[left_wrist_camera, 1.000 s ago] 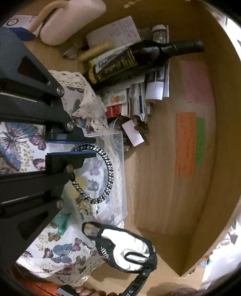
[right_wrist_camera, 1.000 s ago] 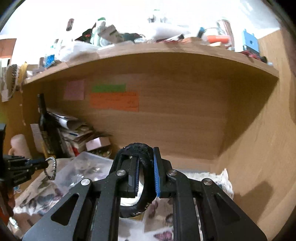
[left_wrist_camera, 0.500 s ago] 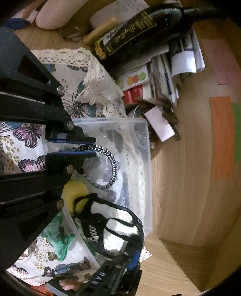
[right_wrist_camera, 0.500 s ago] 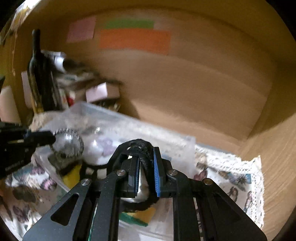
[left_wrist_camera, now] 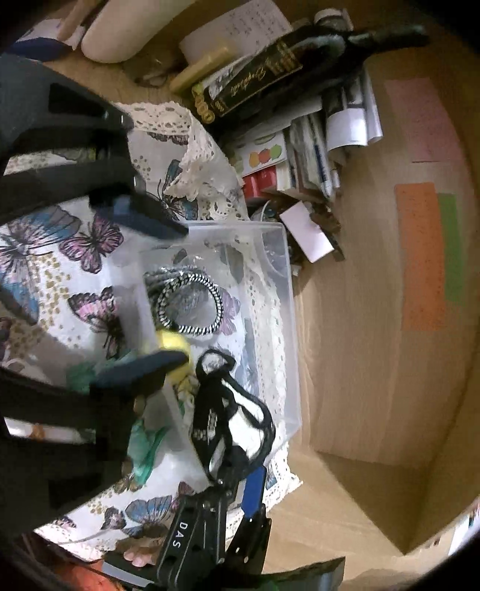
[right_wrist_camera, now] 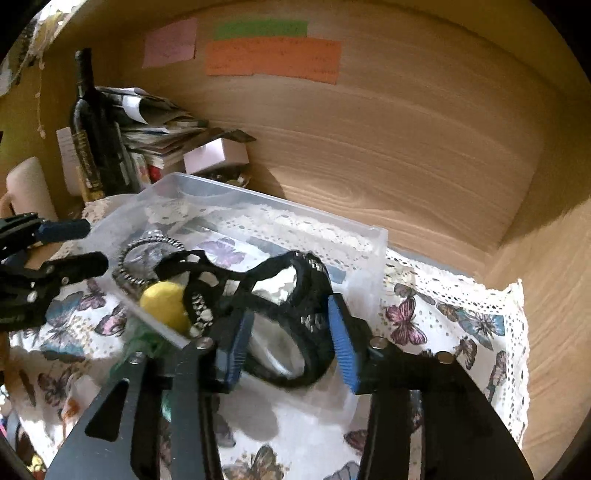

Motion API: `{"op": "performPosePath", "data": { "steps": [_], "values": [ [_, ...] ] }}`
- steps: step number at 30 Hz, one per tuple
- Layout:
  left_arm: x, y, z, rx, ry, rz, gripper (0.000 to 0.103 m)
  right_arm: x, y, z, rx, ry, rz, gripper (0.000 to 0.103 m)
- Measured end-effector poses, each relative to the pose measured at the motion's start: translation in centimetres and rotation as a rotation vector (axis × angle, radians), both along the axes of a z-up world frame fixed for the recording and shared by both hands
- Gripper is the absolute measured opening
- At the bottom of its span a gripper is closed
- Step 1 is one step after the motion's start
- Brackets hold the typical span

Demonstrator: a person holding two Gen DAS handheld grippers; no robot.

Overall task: Organize soft objects
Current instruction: 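Lower the black strap into the box with the right tool while the left drops the bracelet, then grasp the green knit glove with the right tool while the left grasps the white pouch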

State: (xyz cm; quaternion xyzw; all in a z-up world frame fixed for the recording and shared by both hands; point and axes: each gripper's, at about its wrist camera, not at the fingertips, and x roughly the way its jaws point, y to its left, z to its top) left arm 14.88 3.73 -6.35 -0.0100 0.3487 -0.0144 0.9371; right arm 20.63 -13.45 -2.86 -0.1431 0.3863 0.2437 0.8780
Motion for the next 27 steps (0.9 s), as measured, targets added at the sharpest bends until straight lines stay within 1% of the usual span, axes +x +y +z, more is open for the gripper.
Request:
{"op": "performPosePath", "data": {
  "steps": [1,2,3,4,7,8,12,16,22,23,24,25,26,27],
  "values": [
    [-0.4,-0.2,0.2,0.004,-0.008,-0.001,0.085,-0.4,-0.2,0.2,0.008,0.0,0.005,0.051],
    [-0.8,-0.4,0.4,0.006,-0.016,0.0,0.09,-0.6,-0.1,0.3,0.014,-0.004,0.01,0.053],
    [-1.5,-0.6,0.6,0.007,-0.023,0.001,0.098,-1.0,-0.3,0.5,0.017,-0.009,0.013,0.056],
    [-1.8,-0.8,0.6,0.006,-0.027,0.002,0.101,-1.6,-0.4,0.7,0.019,-0.014,0.02,0.057],
    [-3.1,-1.2,0.5,-0.012,-0.026,-0.002,0.102,-2.7,-0.7,1.1,0.033,-0.021,0.031,0.059],
    [-3.5,-1.5,0.3,-0.018,-0.017,-0.006,0.102,-2.8,-0.8,1.1,0.022,-0.038,0.028,0.06],
    [-4.5,-2.3,-1.2,-0.071,0.044,-0.032,0.102,-4.1,-1.3,1.3,0.052,-0.031,0.037,0.061],
    [-5.2,-3.3,-2.8,-0.113,0.108,-0.063,0.102,-5.1,-1.3,0.4,0.076,0.015,0.053,0.061],
    [-5.9,-5.1,-5.4,-0.115,0.18,-0.06,0.102,-5.6,0.7,-2.5,0.052,0.107,0.116,0.061],
    [-5.9,-5.3,-5.8,-0.116,0.193,-0.062,0.102,-5.5,1.1,-3.1,0.048,0.124,0.126,0.061],
    [-6.0,-5.5,-6.3,-0.123,0.205,-0.069,0.102,-5.4,1.5,-3.6,0.044,0.139,0.132,0.057],
    [-6.0,-5.7,-6.6,-0.133,0.215,-0.08,0.102,-5.3,2.0,-4.1,0.039,0.155,0.14,0.05],
    [-6.2,-5.9,-6.8,-0.132,0.211,-0.085,0.101,-5.2,2.2,-4.4,0.037,0.165,0.146,0.045],
    [-6.5,-6.0,-6.8,-0.124,0.193,-0.08,0.098,-5.1,2.4,-4.6,0.038,0.178,0.156,0.035]
  ]
}}
